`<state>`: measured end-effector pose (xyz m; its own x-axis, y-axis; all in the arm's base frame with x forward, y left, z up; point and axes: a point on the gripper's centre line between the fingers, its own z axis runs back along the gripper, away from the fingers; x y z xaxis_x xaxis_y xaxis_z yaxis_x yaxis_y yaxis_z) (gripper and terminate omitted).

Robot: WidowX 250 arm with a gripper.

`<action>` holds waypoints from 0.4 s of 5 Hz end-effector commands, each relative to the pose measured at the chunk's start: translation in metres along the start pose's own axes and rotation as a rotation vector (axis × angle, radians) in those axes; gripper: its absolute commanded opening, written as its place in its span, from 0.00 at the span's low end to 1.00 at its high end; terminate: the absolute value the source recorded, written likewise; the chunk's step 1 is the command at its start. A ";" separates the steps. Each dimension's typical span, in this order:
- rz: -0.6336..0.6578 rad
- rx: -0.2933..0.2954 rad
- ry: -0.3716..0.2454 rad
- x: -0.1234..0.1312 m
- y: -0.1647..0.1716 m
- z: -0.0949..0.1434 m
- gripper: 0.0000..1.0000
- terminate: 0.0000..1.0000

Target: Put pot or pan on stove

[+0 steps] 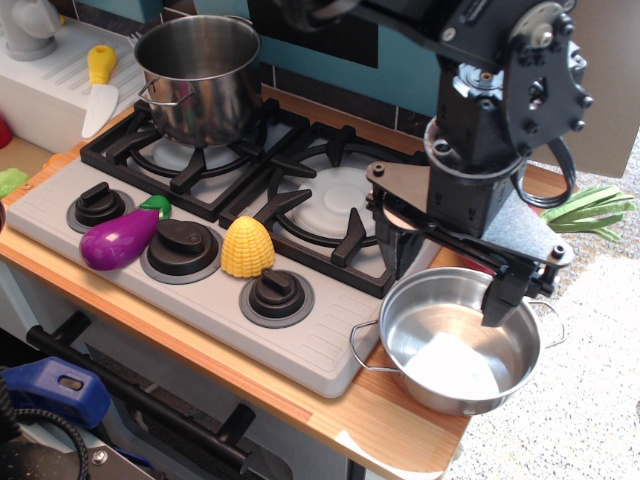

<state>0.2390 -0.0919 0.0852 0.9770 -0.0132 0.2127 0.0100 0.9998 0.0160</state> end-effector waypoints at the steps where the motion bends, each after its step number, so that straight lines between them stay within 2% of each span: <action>1: 0.000 0.000 0.000 0.000 0.000 0.000 1.00 0.00; 2: -0.069 -0.012 -0.002 -0.009 -0.015 -0.003 1.00 0.00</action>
<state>0.2247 -0.1112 0.0747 0.9705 -0.1300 0.2030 0.1252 0.9915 0.0363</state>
